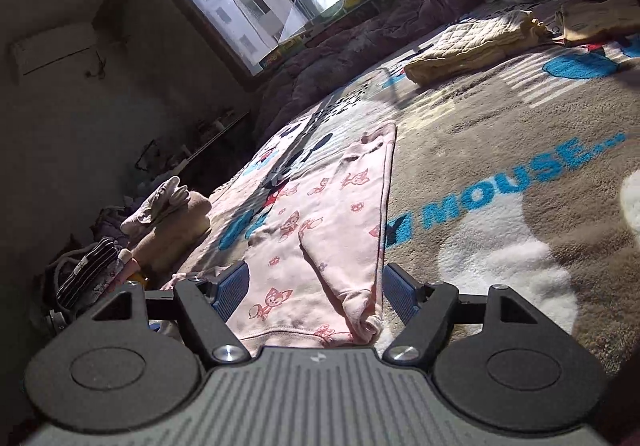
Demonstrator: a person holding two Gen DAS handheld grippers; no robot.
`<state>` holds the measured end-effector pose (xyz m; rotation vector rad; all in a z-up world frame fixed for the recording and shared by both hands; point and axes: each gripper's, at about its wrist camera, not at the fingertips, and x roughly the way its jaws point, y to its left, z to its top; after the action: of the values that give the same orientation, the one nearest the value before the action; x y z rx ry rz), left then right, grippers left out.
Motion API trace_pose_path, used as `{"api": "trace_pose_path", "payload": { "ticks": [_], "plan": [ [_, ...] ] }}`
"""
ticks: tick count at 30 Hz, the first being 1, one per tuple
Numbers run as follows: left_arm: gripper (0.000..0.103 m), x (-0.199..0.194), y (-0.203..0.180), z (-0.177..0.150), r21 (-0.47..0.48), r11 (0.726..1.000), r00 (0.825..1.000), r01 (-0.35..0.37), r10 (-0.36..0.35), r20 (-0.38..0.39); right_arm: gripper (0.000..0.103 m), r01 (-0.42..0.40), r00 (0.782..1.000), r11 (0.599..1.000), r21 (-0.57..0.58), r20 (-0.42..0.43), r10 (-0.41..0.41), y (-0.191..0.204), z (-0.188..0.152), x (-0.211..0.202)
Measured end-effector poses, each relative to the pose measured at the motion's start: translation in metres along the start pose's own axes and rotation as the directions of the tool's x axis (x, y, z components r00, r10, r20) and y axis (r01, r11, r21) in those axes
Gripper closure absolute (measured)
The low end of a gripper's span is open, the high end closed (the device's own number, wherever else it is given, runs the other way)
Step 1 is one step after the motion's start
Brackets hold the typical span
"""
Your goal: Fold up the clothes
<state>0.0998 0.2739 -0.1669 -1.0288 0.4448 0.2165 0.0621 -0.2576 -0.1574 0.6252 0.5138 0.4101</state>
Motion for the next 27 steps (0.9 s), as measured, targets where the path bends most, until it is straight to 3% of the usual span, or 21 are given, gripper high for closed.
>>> {"api": "trace_pose_path", "payload": {
  "ticks": [4, 8, 13, 18, 27],
  "plan": [
    [0.073, 0.022, -0.001, 0.012, -0.019, 1.000, 1.000, 0.025, -0.025, 0.019, 0.029, -0.006, 1.000, 1.000, 0.017, -0.014, 0.006, -0.003, -0.002, 0.009],
    [0.100, 0.034, -0.011, 0.013, 0.048, 0.999, 1.000, 0.003, -0.003, 0.015, 0.029, -0.020, 0.999, 1.000, -0.010, -0.026, 0.020, 0.000, -0.001, 0.020],
    [0.103, 0.030, -0.054, -0.001, 0.197, 0.978, 0.997, 0.066, -0.071, 0.023, 0.029, -0.030, 0.999, 1.000, 0.006, -0.013, 0.030, -0.005, 0.005, 0.035],
    [0.103, 0.030, -0.105, -0.032, 0.362, 0.923, 0.990, 0.133, -0.138, -0.011, 0.029, -0.057, 0.998, 0.998, 0.022, 0.003, 0.057, -0.009, 0.010, 0.049],
    [0.103, 0.039, -0.177, -0.110, 0.572, 0.781, 0.968, 0.252, -0.215, -0.133, 0.029, -0.132, 0.991, 0.985, 0.115, 0.015, 0.131, -0.020, 0.011, 0.055]
  ]
}}
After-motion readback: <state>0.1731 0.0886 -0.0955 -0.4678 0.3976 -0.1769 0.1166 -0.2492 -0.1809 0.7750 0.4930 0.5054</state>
